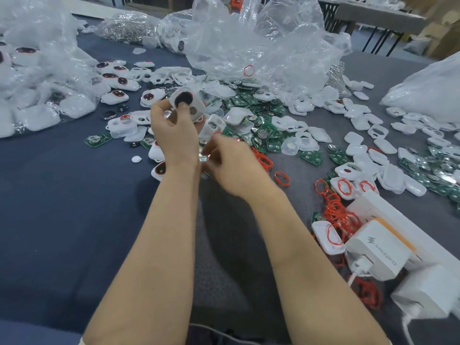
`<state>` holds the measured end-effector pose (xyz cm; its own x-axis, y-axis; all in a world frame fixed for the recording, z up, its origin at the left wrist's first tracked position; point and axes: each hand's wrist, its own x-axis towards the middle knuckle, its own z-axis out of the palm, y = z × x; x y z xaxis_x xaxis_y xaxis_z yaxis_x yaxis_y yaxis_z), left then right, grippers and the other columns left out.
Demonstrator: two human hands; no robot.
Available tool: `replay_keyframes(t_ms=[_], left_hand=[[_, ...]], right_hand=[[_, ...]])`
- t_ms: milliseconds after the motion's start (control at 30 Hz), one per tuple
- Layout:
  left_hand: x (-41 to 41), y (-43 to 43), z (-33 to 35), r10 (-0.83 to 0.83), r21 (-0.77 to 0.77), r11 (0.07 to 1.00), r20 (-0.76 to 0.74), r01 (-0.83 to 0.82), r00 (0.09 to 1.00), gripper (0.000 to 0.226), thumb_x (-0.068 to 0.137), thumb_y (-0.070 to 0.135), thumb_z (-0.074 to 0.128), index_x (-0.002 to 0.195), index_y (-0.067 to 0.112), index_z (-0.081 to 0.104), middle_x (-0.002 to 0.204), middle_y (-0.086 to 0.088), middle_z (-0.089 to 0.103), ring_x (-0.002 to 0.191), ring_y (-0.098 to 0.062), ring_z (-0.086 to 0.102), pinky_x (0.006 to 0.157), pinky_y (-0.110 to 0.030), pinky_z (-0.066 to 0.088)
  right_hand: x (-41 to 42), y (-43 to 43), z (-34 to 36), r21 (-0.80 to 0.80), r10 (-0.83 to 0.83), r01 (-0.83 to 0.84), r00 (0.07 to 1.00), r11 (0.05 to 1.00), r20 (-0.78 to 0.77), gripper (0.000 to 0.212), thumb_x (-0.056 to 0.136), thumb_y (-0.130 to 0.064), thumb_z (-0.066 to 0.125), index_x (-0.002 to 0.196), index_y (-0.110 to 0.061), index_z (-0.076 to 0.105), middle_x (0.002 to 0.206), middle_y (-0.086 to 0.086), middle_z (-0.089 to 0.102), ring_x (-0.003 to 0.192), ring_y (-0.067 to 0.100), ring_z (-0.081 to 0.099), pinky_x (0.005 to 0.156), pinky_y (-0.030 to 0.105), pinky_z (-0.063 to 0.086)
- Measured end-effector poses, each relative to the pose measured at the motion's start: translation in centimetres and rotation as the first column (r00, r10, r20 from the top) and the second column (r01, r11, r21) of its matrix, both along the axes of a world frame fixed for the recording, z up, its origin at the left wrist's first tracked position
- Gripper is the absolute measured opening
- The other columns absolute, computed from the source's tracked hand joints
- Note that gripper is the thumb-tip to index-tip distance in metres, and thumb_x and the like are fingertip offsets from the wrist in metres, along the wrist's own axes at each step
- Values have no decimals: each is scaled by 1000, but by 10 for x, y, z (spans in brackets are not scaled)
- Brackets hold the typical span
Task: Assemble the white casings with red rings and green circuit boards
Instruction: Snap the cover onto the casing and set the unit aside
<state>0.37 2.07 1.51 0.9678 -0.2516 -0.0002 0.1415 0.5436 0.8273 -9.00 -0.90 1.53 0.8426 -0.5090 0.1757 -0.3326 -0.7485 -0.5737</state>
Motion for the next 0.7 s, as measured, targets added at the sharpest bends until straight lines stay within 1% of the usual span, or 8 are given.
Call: replay_keyframes(t_ms=[67,133,267,333,433,533,600,700], left_hand=[[-6,-5,-2,-99,37,994,10,98,995,18,96,3,52,86,17,46,99,-17,64,91,-32,68,60,-25,54],[-14,-11,-6,-205,102,974,12,203,979,17,95,2,51,89,17,46,104,-19,64,90,-31,69,64,-29,57],[-29,-22,-12,-311,267,920,47,288,949,20,96,3,50,85,19,45,93,-10,61,92,-32,67,86,-46,55],[-32,-23,-12,-360,284,899,48,333,932,22,96,2,49,83,19,44,88,-8,61,89,-28,65,86,-47,55],[-34,-22,-11,-419,245,881,6,405,908,21,97,1,47,84,17,44,104,-22,64,103,-39,64,82,-45,56],[-33,-22,-10,-433,232,873,-36,429,901,19,97,0,47,86,16,46,111,-27,62,109,-43,62,76,-38,55],[-34,-21,-8,-448,215,867,-54,449,892,17,97,0,46,88,15,47,117,-30,60,109,-44,61,77,-39,55],[-34,-20,-8,-445,184,875,-56,447,894,18,97,-1,45,89,15,47,114,-27,61,110,-44,61,85,-46,54]], right_hand=[[-6,-17,3,198,-212,169,952,965,221,13,87,-15,65,94,-6,71,79,4,66,76,20,60,76,32,47],[-13,-31,6,389,-398,258,851,884,341,11,90,-16,62,82,-12,68,65,-1,61,60,12,57,66,33,49],[-17,-44,0,691,-592,175,682,702,429,14,95,-7,55,82,-14,55,64,4,59,42,2,54,48,18,50],[-14,-47,-4,670,-614,222,662,708,430,10,93,-9,58,84,-14,59,66,3,62,45,1,56,52,19,51],[-12,-51,-9,649,-620,242,644,721,448,9,94,-13,58,93,-11,66,71,-2,64,54,-2,59,60,19,50],[-12,-52,-10,627,-588,228,667,745,458,19,97,-9,50,103,-9,68,85,-2,67,78,10,66,72,21,54],[-12,-53,-11,597,-570,239,684,765,456,20,95,-5,52,105,-10,68,94,4,69,89,18,66,83,28,54],[-13,-52,-10,613,-574,215,665,760,478,21,93,-2,54,103,-17,65,101,9,67,92,17,62,89,30,53]])
